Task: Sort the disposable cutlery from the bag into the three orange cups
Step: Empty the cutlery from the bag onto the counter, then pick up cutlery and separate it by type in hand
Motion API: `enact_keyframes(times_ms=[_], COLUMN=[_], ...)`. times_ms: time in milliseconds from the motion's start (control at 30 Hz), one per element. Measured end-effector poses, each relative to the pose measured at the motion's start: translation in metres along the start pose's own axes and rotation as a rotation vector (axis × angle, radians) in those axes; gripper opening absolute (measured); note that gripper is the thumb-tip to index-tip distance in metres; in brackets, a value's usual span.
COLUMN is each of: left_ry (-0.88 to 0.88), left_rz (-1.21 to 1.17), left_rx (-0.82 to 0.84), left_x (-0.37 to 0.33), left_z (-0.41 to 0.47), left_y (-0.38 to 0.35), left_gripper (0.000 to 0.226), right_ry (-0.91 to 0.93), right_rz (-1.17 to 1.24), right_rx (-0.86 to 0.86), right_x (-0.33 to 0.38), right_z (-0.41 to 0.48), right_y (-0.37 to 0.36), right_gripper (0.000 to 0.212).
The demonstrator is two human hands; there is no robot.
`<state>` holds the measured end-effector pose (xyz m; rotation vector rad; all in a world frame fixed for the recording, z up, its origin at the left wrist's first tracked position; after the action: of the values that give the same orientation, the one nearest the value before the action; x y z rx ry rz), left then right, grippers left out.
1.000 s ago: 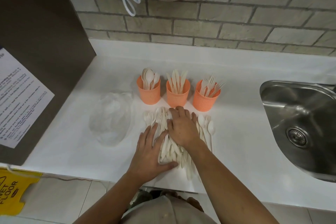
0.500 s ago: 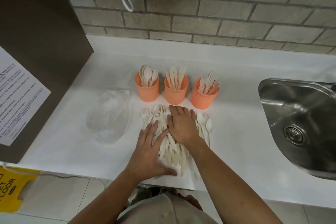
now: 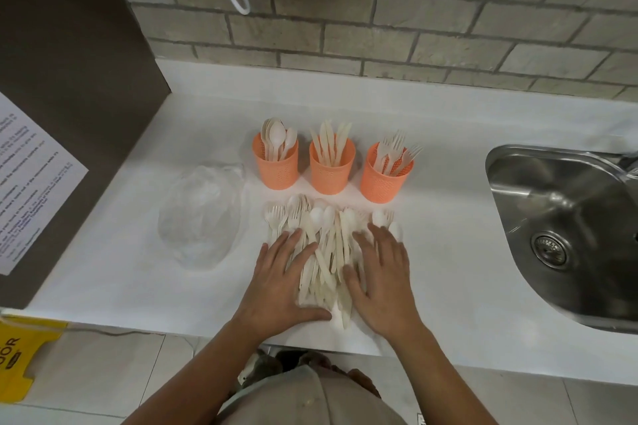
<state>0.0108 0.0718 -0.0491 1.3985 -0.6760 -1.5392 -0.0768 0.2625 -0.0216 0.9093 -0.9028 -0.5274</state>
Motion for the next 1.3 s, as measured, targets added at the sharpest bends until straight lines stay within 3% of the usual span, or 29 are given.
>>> enact_keyframes(times_ms=[133,467,633,733,833,1100,1300], left_ry=[-0.028,0.026,0.204,0.298,0.378,0.431,0.484], left_rz=[0.005,-0.042,-0.296,-0.240,-0.177,-0.110,-0.125], left_rx=[-0.039,0.011,-0.146,-0.217,-0.159,-0.141,-0.151], left_x=[0.000,-0.004,-0.014,-0.017,-0.019,-0.026,-0.026], left_z=[0.003,0.007,0.009,0.018,0.026,0.033,0.040], left_y=[-0.006,0.001,0.020,0.022,0.016,0.019,0.026], left_gripper=[0.118,0.127,0.090,0.072,0.057,0.045,0.048], right_ry=[0.063,0.003,-0.351,-0.551,-0.678,-0.753,-0.717], right_rz=[-0.148,-0.082,0.074,-0.017,0.048,0.334,0.319], right_rx=[0.161,0.102,-0.241,-0.069,0.075,0.040,-0.020], right_x=[-0.006,-0.017,-0.036,-0.060,-0.064,-0.056,-0.057], right_z=[-0.031,-0.021,-0.015,-0.002,0.017,0.037,0.032], right_y=[-0.023,-0.013,0.021,0.016,0.016,0.010,0.023], right_gripper=[0.068,0.060,0.053,0.044,0.030,0.004,0.026])
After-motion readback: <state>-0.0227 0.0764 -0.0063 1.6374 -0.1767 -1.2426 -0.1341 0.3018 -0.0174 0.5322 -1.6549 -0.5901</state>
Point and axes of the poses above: each hand's wrist, its own z-axis towards the middle knuckle, its own y-axis out of the back of the hand, x = y × z, the point moved 4 cm from there along z, towards the middle knuckle, and after that the axes turned 10 degrees about -x, right-handed, at the moved point
